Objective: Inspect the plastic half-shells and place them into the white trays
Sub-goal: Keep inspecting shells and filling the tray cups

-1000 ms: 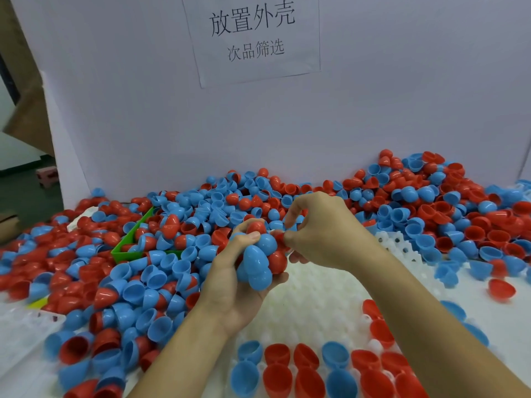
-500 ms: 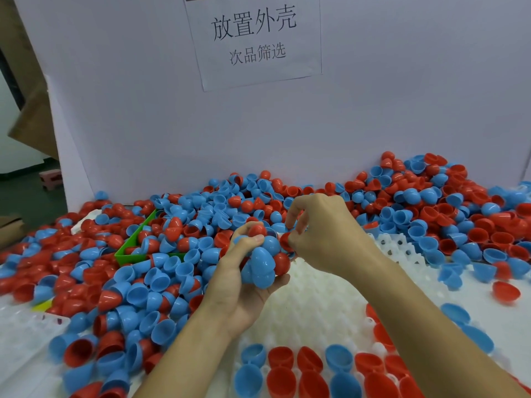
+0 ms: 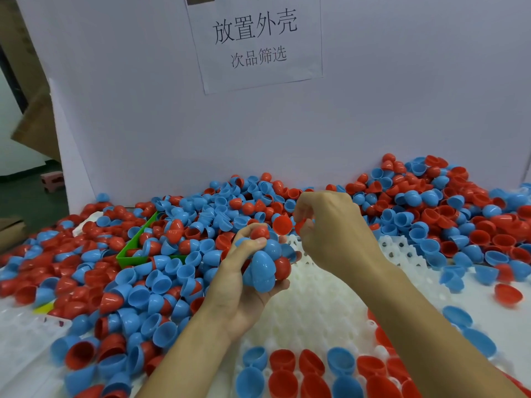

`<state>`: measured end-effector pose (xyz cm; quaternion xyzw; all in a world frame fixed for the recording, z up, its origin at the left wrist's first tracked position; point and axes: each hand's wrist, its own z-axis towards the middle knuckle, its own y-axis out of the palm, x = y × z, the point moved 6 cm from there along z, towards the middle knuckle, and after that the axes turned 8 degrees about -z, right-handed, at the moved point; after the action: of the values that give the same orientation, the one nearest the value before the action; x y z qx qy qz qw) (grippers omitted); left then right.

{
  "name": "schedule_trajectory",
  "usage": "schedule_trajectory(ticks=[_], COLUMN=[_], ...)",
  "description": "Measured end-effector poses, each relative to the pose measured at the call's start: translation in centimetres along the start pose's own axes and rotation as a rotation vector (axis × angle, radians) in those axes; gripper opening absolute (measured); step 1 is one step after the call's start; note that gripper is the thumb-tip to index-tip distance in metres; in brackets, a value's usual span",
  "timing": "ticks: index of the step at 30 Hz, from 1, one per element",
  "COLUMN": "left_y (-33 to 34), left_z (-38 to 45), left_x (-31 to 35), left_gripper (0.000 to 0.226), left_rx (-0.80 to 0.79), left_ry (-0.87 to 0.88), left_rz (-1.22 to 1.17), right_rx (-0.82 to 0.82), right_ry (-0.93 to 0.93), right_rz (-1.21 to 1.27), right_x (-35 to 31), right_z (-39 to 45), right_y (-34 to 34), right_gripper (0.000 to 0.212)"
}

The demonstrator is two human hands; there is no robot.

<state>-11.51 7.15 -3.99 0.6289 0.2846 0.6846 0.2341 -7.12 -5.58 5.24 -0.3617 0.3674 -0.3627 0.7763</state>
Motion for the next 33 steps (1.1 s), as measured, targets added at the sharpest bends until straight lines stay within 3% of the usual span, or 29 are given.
schedule_trajectory(ticks=[8,13,20,24,33], left_y=[0.1,0.0,0.0,0.0,0.1], left_z=[-0.1,0.0,0.0,0.0,0.1], left_x=[0.2,0.3,0.2,0.3,0.3], left_gripper=[0.024,0.023,0.025,0.031,0.023], left_rx=[-0.018,-0.024,-0.020,-0.010,-0.047], left_ry=[0.003,0.020,0.022,0.028,0.045], left_rz=[0.007,0.033,0.070,0.061,0.056], right_rx=[-0.121,-0.102,-0.184,-0.183,-0.133], right_ry=[0.023,0.027,-0.007,0.006,0.031], right_rz=[0.006,-0.024,0.011,0.109,0.223], right_x=[0.7,0.8,0.5,0.6,0.5], right_z=[0.4,0.2,-0.1,0.1,0.3], right_y=[1.0,1.0,1.7,1.9,1.6], right_gripper=[0.017,0.016,0.022,0.026,0.025])
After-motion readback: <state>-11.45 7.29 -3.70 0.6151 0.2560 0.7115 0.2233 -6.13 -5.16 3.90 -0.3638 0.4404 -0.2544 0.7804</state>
